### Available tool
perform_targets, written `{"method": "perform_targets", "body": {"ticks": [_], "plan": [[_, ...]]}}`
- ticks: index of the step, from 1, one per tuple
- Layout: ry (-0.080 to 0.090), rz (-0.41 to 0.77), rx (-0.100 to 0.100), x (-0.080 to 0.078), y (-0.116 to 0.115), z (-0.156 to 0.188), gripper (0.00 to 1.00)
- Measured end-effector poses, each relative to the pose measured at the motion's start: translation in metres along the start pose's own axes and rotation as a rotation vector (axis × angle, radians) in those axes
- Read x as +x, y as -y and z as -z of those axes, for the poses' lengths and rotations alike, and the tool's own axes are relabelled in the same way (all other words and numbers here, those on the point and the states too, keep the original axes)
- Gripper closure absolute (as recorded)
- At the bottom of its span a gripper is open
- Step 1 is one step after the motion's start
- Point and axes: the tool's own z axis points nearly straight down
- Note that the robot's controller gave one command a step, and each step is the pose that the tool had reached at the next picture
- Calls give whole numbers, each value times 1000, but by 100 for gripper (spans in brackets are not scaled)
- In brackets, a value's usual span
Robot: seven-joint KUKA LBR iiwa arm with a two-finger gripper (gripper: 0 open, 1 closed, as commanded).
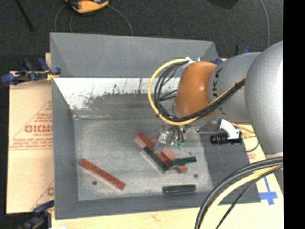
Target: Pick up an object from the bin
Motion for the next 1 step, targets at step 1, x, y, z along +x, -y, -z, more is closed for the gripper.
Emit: {"method": "perform_targets", "body": {"ticks": [1], "plan": [[1, 1, -1, -1, 0, 21, 100]]}}
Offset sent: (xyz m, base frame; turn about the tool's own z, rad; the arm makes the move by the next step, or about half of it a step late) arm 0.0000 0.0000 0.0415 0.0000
